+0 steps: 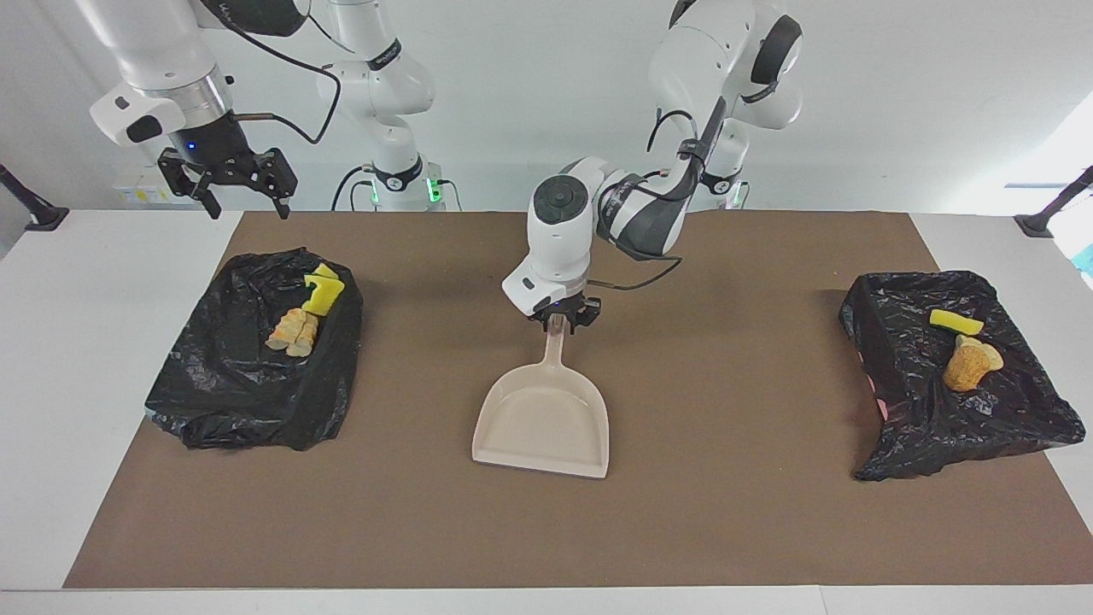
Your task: Sweep and dump trash in bin
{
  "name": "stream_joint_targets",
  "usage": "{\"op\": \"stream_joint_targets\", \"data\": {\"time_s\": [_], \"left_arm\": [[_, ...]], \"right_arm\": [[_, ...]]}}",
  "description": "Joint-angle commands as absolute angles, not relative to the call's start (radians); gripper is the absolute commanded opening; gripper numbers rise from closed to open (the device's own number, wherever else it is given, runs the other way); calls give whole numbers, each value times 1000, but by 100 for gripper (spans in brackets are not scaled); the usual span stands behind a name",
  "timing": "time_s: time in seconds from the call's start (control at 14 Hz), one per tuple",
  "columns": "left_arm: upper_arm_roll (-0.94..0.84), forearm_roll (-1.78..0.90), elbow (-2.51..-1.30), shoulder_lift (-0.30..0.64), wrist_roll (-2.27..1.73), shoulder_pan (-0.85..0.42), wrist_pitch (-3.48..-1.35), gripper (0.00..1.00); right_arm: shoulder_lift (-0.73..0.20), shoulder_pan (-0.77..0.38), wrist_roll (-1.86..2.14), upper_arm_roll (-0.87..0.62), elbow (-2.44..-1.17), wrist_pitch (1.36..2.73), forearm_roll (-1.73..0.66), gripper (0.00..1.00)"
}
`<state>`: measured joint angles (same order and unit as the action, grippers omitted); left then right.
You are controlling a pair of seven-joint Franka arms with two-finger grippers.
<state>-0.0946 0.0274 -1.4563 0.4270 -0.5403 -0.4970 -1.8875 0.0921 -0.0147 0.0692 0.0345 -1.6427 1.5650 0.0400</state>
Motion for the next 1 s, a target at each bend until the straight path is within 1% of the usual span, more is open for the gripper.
{"op": "stream_joint_targets", "data": {"time_s": [0.0,0.14,0.36,0.57,0.78,0.93], "left_arm": [[-95,43,-1491,374,-537,-422,-1884,100],[-94,41,-1489,344,-473,-362,-1881,100],[-95,23,-1488,298,-269,-234,-1842,100],[-92,6,-1488,255,-73,-114,-1793,100],[-92,6,-1488,213,44,1,-1734,100],[-91,6,-1489,192,38,40,-1726,100]], "right_arm": [[138,-43,9,28,-1686,1551,61,100],[130,-46,17,29,-1678,1560,61,100],[123,-20,93,44,-1672,1578,58,100],[121,-8,83,44,-1672,1586,40,100],[121,-5,89,51,-1672,1585,37,100],[123,-5,86,51,-1674,1580,34,100]]}}
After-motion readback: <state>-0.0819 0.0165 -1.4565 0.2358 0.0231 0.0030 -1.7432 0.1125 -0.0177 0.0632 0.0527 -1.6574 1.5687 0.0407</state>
